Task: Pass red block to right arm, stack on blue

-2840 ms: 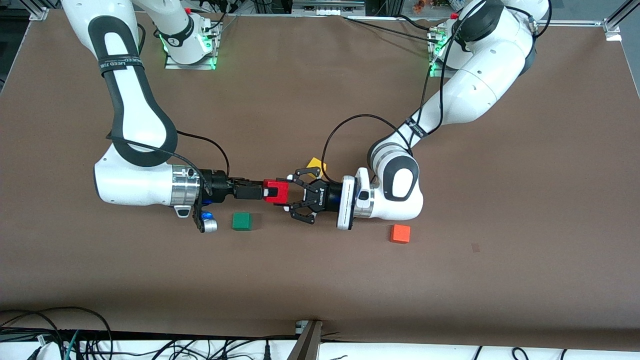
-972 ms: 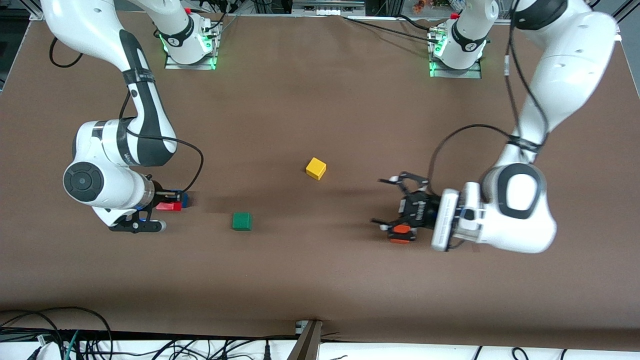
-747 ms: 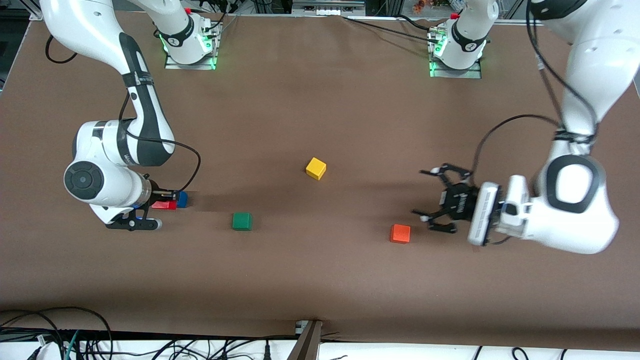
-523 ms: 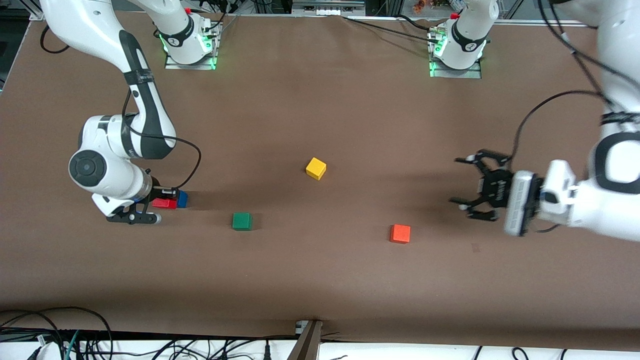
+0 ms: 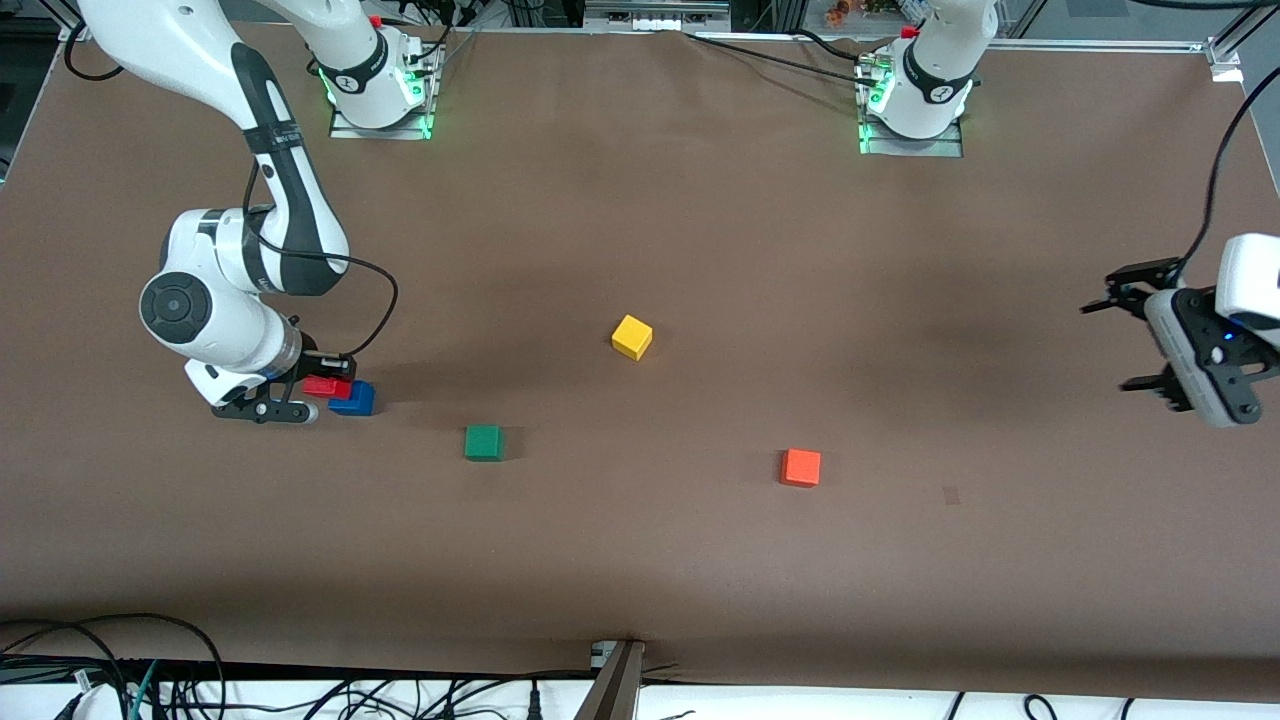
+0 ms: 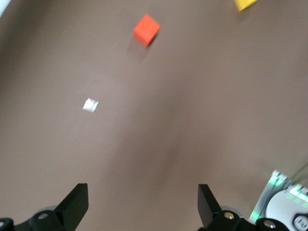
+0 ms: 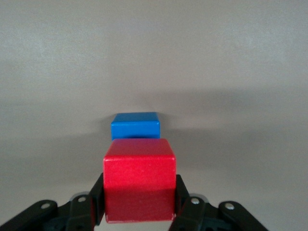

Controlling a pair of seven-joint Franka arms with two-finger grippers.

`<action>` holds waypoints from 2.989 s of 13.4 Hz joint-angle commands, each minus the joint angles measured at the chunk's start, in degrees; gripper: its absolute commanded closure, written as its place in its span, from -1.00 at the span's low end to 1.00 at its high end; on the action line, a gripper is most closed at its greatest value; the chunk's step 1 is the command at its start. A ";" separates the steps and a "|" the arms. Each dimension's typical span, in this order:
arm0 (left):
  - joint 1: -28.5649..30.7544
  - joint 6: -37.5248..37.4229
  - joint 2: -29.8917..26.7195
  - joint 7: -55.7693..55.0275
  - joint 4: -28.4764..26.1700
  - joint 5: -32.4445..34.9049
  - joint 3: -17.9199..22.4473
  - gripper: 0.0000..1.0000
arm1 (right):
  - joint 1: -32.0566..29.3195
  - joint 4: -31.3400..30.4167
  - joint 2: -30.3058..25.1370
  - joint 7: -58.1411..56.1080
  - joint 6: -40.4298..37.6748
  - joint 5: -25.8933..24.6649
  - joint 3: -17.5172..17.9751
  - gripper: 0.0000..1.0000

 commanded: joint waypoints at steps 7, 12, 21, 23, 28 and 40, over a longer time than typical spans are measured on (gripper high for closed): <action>2.30 -2.41 -7.69 -27.74 -0.06 0.81 0.31 -1.00 | 0.42 -4.41 -1.40 -0.12 6.36 -1.15 -0.18 1.00; -0.42 -4.53 -9.10 -37.37 -0.49 0.80 -1.36 -1.00 | 0.60 -4.32 -0.96 -0.12 7.50 -1.15 -0.18 1.00; -13.37 -4.35 -16.37 -40.95 -7.15 -0.08 9.03 -1.00 | 0.77 -4.41 -0.43 -0.04 8.73 -1.15 -0.10 1.00; -27.52 -3.74 -20.86 -47.80 -12.15 -5.67 25.72 -1.00 | 0.77 -4.41 -0.43 -0.12 8.73 -1.15 -0.10 1.00; -30.92 3.47 -30.02 -51.24 -27.03 -9.93 33.44 -1.00 | 0.42 -1.26 -0.61 -0.65 7.60 -0.98 -0.18 -1.00; -30.13 3.64 -27.56 -53.54 -24.92 -9.40 33.36 -1.00 | -0.10 32.84 -2.19 -3.88 -41.16 -0.98 -1.67 -1.00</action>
